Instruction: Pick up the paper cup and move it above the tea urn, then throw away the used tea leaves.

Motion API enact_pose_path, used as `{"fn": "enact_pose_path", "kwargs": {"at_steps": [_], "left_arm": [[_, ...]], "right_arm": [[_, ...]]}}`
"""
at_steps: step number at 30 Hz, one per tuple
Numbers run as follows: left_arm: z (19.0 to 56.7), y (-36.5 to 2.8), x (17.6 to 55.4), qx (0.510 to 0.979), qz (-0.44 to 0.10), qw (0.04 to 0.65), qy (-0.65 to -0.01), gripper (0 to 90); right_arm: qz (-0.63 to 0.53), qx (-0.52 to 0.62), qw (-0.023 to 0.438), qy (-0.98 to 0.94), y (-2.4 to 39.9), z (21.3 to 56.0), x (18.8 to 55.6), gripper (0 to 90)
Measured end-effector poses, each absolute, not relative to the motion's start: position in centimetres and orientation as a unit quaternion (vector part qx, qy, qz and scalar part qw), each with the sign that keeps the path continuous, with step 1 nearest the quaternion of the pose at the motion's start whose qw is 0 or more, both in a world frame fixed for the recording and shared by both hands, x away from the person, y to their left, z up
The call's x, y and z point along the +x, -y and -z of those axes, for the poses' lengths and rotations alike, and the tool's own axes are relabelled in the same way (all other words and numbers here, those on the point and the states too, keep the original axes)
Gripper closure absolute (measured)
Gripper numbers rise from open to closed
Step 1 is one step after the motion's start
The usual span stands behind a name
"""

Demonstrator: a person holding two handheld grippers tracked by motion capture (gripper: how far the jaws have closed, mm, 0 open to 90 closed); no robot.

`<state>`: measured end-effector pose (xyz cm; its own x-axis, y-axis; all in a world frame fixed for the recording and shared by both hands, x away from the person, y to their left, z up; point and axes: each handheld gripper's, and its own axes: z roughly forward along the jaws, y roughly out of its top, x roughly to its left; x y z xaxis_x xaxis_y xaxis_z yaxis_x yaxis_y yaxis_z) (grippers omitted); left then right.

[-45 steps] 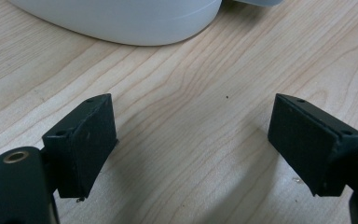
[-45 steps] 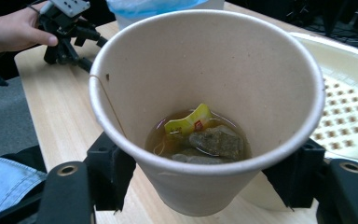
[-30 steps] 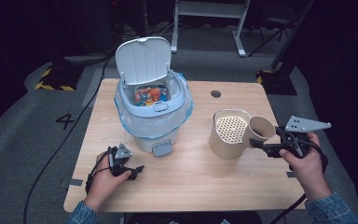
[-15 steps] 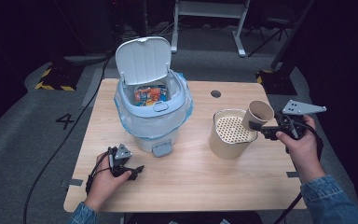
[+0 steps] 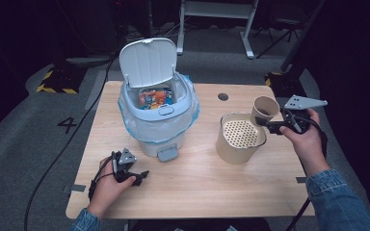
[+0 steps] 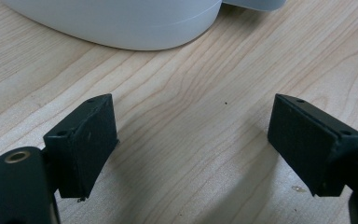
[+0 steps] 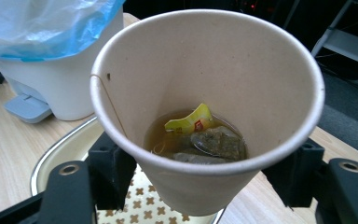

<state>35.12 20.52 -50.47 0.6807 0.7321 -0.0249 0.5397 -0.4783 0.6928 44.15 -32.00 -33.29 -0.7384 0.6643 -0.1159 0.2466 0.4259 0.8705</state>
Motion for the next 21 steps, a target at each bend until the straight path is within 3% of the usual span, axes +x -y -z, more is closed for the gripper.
{"fn": "enact_pose_path", "kwargs": {"at_steps": [14, 19, 21], "left_arm": [[50.46, -20.53, 35.12, 0.849, -0.140, 0.346, -0.374, 16.0], [50.46, -20.54, 35.07, 0.848, -0.140, 0.346, -0.375, 15.9], [50.46, -20.54, 35.07, 0.848, -0.140, 0.347, -0.375, 15.9]], "right_arm": [[-0.454, 0.270, 0.235, -0.816, 31.42, 33.50, 44.76, 33.1], [-0.440, 0.248, 0.261, -0.822, 31.28, 33.53, 44.82, 33.3], [-0.417, 0.222, 0.293, -0.831, 31.17, 33.62, 44.70, 33.5]]}}
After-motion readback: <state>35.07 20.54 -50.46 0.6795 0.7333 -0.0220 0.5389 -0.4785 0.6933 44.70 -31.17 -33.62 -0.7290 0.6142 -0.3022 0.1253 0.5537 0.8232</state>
